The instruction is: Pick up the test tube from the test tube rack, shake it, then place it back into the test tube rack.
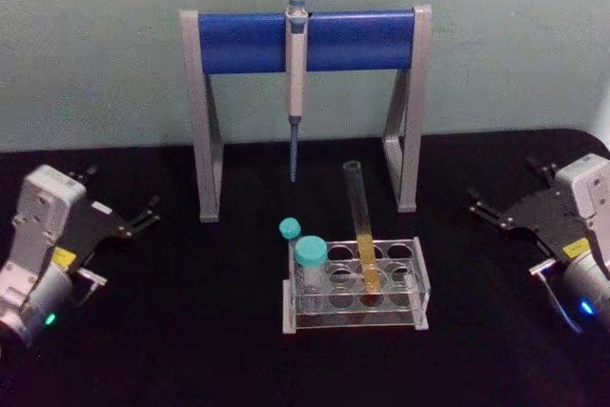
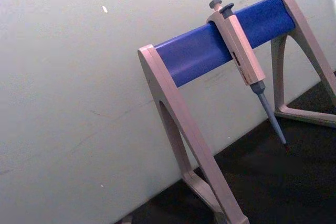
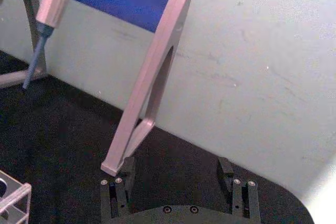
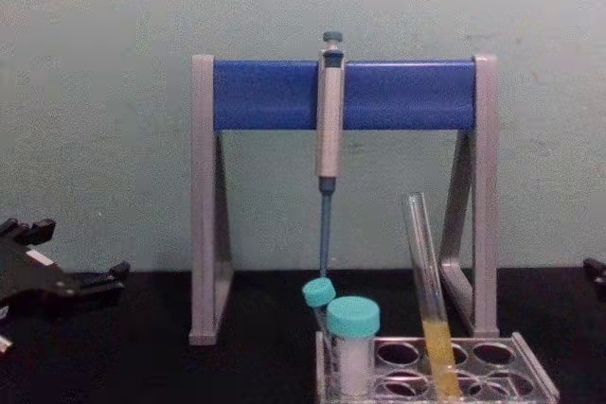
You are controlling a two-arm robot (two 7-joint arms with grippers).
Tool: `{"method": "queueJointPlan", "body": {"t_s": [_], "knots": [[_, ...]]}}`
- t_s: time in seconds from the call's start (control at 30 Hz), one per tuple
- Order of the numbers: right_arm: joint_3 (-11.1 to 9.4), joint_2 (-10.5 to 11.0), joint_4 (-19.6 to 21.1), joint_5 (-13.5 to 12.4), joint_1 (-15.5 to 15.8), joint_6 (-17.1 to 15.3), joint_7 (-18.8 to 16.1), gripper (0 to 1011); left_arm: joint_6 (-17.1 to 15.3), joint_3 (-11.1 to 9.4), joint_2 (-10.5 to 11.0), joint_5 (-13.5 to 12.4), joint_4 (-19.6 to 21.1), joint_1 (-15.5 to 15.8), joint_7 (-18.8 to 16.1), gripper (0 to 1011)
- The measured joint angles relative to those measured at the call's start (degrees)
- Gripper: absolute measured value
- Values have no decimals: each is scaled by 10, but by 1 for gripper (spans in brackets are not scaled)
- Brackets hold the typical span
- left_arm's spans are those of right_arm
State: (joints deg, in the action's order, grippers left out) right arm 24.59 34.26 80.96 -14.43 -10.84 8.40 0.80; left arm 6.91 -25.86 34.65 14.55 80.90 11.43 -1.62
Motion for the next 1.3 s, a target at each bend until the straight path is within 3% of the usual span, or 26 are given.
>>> {"method": "queueJointPlan", "body": {"t_s": [0.33, 0.6, 1.0, 1.3], "knots": [[-22, 4, 35, -11, 21, 32, -32, 1000, 0, 0, 0, 0, 0, 0, 0, 1001], [-29, 8, 75, -48, 33, 47, -96, 1000, 0, 0, 0, 0, 0, 0, 0, 1001], [-6, -19, 74, -86, 5, 48, -200, 1000, 0, 0, 0, 0, 0, 0, 0, 1001], [10, -47, 41, -97, -29, 10, -249, 1000, 0, 0, 0, 0, 0, 0, 0, 1001]]}}
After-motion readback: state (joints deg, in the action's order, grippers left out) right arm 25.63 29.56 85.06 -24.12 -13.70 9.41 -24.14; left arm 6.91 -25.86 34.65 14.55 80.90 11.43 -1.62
